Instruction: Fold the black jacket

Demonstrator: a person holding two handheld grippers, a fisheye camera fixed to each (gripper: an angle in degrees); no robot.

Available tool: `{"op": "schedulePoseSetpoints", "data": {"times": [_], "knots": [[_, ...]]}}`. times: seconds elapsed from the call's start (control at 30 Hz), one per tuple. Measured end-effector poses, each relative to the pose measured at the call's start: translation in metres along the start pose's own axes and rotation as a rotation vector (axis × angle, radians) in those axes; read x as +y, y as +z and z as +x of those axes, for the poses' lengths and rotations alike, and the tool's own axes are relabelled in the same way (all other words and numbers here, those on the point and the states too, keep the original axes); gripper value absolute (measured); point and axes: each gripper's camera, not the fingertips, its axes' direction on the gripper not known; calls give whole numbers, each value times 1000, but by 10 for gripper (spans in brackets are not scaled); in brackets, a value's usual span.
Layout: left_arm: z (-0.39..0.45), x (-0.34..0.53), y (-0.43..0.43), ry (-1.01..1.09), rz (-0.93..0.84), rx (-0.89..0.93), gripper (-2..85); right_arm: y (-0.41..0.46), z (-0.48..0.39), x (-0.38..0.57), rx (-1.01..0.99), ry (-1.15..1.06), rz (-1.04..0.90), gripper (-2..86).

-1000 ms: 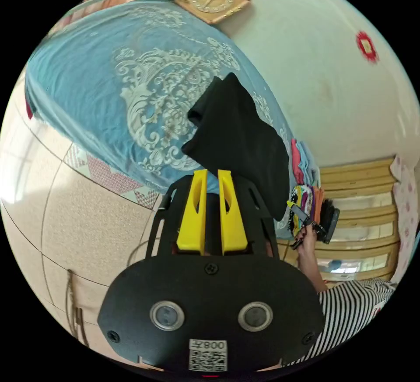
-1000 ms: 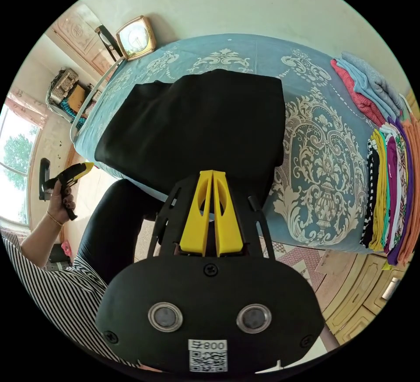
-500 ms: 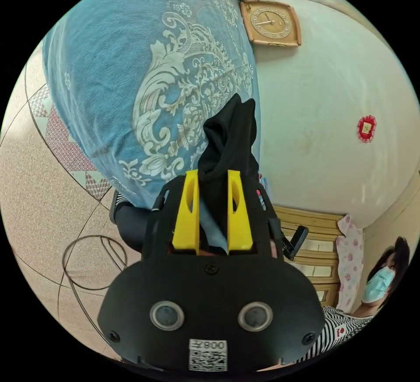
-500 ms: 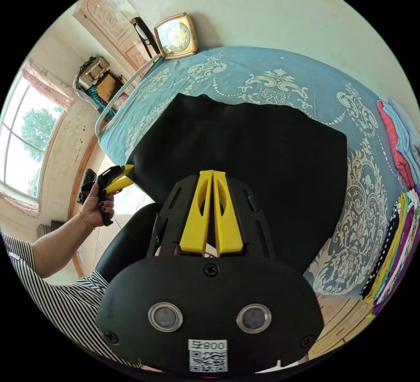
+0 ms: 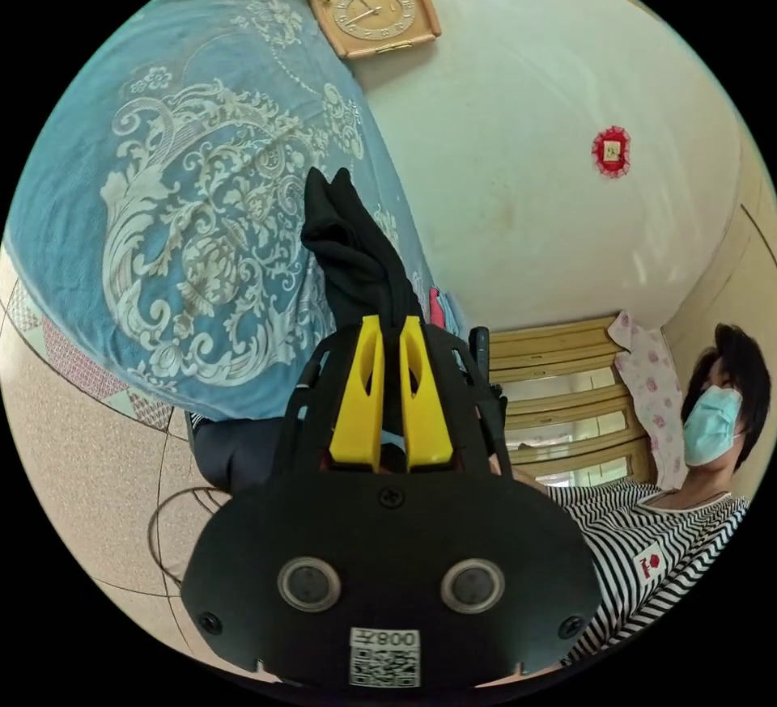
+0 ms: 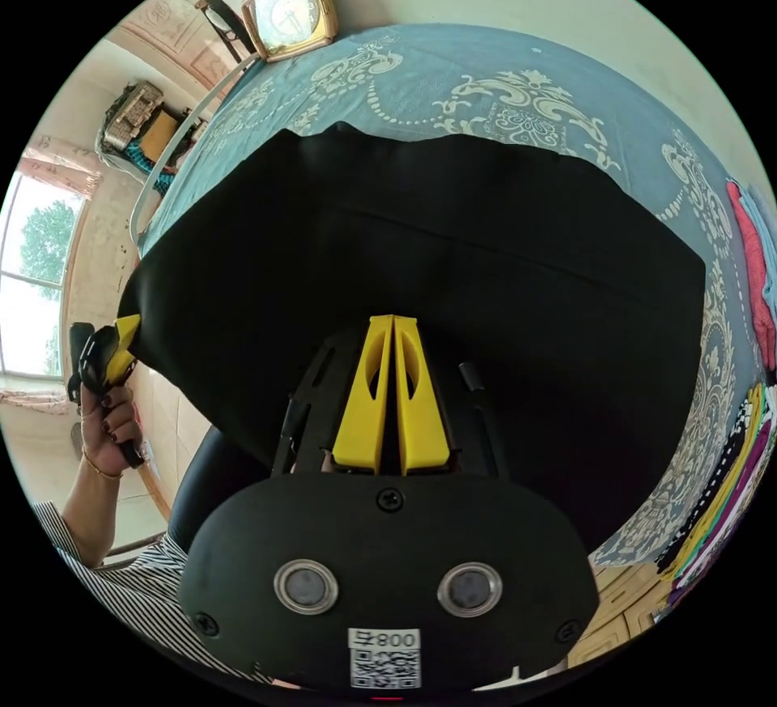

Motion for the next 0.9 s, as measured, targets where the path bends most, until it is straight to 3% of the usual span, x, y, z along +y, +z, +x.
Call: {"op": "schedulePoseSetpoints", "data": {"times": [0.2, 0.37, 0.47, 0.6, 0.7, 0.83, 0.9], "knots": [[59, 8, 17, 216, -84, -76, 37, -20, 31, -2, -65, 23, -6, 1], [115, 26, 42, 401, -166, -139, 36, -74, 59, 56, -210, 85, 191, 2], [151, 40, 70, 515, -259, -168, 36, -32, 71, 67, -261, 108, 49, 2], [200, 67, 111, 684, -352, -233, 36, -27, 93, 71, -311, 163, 47, 6], [235, 90, 142, 807, -424, -282, 35, -59, 126, 84, -437, 196, 125, 17], [275, 128, 186, 958, -511, -369, 35, -109, 205, 97, -832, 257, 308, 87], [288, 144, 203, 1008, -546, -406, 35, -129, 228, 88, -923, 238, 352, 105]]}}
